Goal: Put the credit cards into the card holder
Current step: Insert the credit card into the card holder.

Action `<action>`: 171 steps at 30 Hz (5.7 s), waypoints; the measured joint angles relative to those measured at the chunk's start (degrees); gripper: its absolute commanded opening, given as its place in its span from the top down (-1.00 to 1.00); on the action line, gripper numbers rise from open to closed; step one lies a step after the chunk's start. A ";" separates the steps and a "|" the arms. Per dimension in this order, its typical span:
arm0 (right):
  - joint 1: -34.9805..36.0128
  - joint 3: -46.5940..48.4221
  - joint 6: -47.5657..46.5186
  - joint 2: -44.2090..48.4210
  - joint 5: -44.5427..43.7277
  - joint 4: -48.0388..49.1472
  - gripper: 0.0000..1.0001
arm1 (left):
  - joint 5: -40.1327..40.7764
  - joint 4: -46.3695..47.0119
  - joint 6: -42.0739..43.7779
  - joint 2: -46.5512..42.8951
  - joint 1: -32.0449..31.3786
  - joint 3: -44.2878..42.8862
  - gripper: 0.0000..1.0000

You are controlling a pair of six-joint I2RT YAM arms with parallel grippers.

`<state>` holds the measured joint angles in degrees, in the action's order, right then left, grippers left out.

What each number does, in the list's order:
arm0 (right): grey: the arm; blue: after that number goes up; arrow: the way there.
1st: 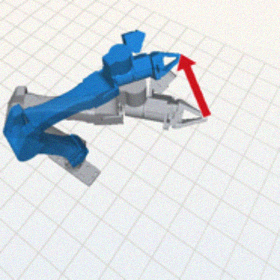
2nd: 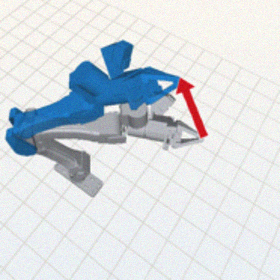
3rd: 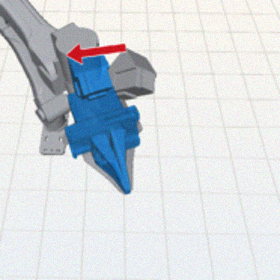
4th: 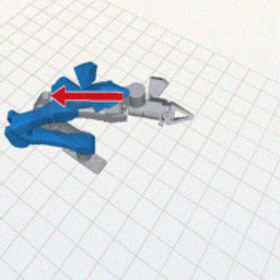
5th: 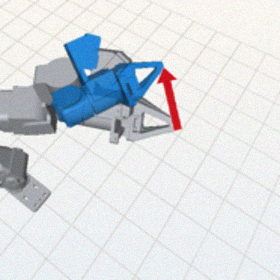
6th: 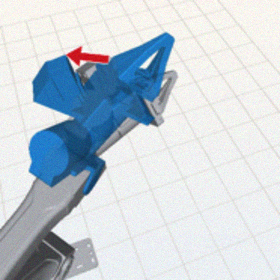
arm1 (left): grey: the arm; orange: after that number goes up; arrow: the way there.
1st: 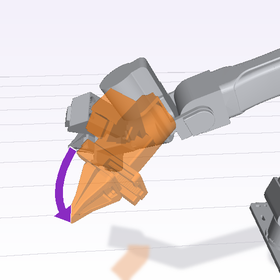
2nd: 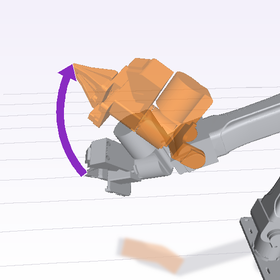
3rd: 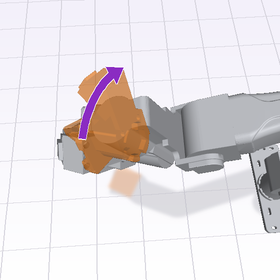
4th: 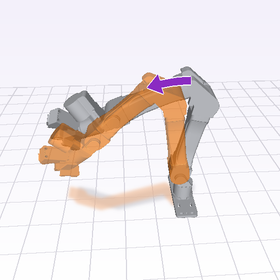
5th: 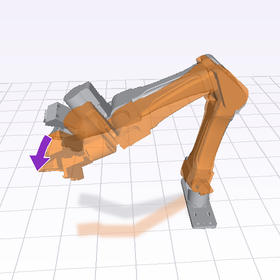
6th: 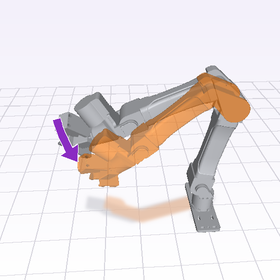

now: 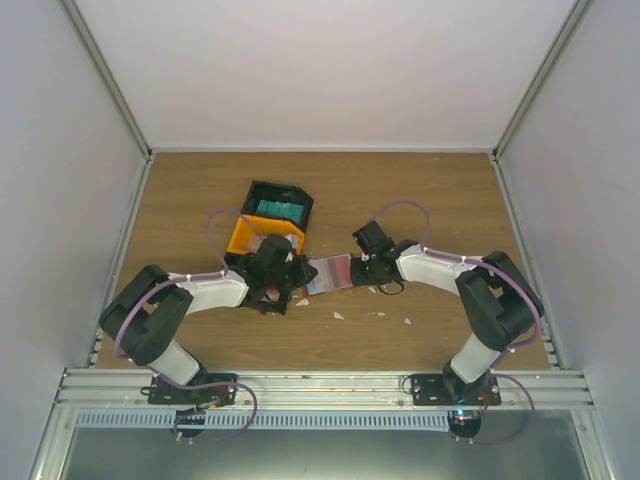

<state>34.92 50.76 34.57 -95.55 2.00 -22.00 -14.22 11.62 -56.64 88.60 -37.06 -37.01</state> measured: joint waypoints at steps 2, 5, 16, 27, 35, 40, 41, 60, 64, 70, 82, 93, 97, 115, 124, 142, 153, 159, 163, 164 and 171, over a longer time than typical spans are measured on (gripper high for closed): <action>0.17 -0.09 0.24 0.00 0.00 0.22 0.32 | 0.33 -0.04 -0.68 1.33 -0.37 -0.02 1.00; 0.17 -0.31 0.48 0.09 0.00 0.57 0.33 | 0.72 -0.22 -1.38 2.49 -0.72 -0.02 1.00; 0.17 -0.68 0.90 0.31 0.02 1.09 0.34 | 2.08 -0.26 -2.38 3.23 -0.85 -1.03 1.00; 0.17 -0.68 0.90 0.31 0.24 1.14 0.35 | 2.16 1.01 -2.78 1.99 -0.90 -0.94 1.00; 0.17 -0.68 0.90 0.31 0.22 1.14 0.35 | 1.88 2.78 -2.93 2.03 -0.90 -0.90 1.00; 0.20 -0.68 0.92 0.28 0.22 1.14 0.35 | 1.36 3.80 -2.95 4.35 -0.90 -0.92 1.00; 0.17 -0.68 0.90 0.28 0.22 1.14 0.35 | 1.27 3.80 -2.93 4.74 -0.90 -0.96 1.00; 0.20 -0.92 1.31 0.31 0.24 1.53 0.35 | 0.17 5.75 -2.93 8.24 -1.20 -2.62 1.00; 0.20 -0.96 1.31 0.31 0.24 1.64 0.35 | 1.40 5.70 -2.80 8.98 -1.68 -3.61 1.00; 0.20 -0.96 1.31 0.31 0.24 1.68 0.35 | 1.62 5.64 -2.75 11.10 -2.21 -5.22 0.94; 0.20 -1.31 1.73 0.42 0.24 2.27 0.35 | 1.46 5.60 -2.93 12.48 -2.62 -6.19 1.00; 0.17 -2.23 1.90 0.87 1.01 3.80 0.36 | 1.57 3.26 -3.28 13.20 -2.75 -7.85 0.80; 0.17 -2.75 1.86 1.01 1.68 4.96 0.36 | 1.77 0.85 -1.73 15.47 -3.39 -10.43 0.75; 0.17 -3.19 2.29 1.33 1.57 5.57 0.34 | 4.26 -8.35 4.59 11.54 -5.07 -11.91 -0.11; 0.26 -3.19 1.92 1.38 2.16 5.97 0.18 | 6.32 -14.10 5.25 8.94 -5.25 -11.85 -0.14; 0.28 -3.08 -0.74 1.01 3.04 6.51 0.31 | 4.94 -17.51 8.76 13.66 -5.29 -16.92 0.62; 0.28 -3.08 0.00 1.14 2.80 6.49 0.30 | -2.49 -14.58 12.61 17.07 -4.92 -19.19 0.52; 0.31 -3.10 3.52 3.06 0.02 3.48 0.22 | -4.70 -13.92 14.84 16.79 -4.96 -19.23 0.20; 0.39 -3.06 6.91 7.56 -3.37 1.14 0.12 | -3.28 -16.98 17.59 12.17 -5.03 -19.21 -0.20; 0.39 -2.82 7.58 8.57 -4.00 0.66 0.11 | -2.64 -18.03 18.47 10.21 -5.03 -19.21 -0.26; 0.42 3.78 10.84 8.22 -6.69 -0.98 0.10 | 2.67 -27.52 24.30 -2.49 -4.22 -22.64 -0.61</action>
<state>35.33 54.54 45.41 -87.33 -4.69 -22.98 -11.55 -15.90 -32.34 86.11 -41.28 -59.66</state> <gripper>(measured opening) 0.450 0.789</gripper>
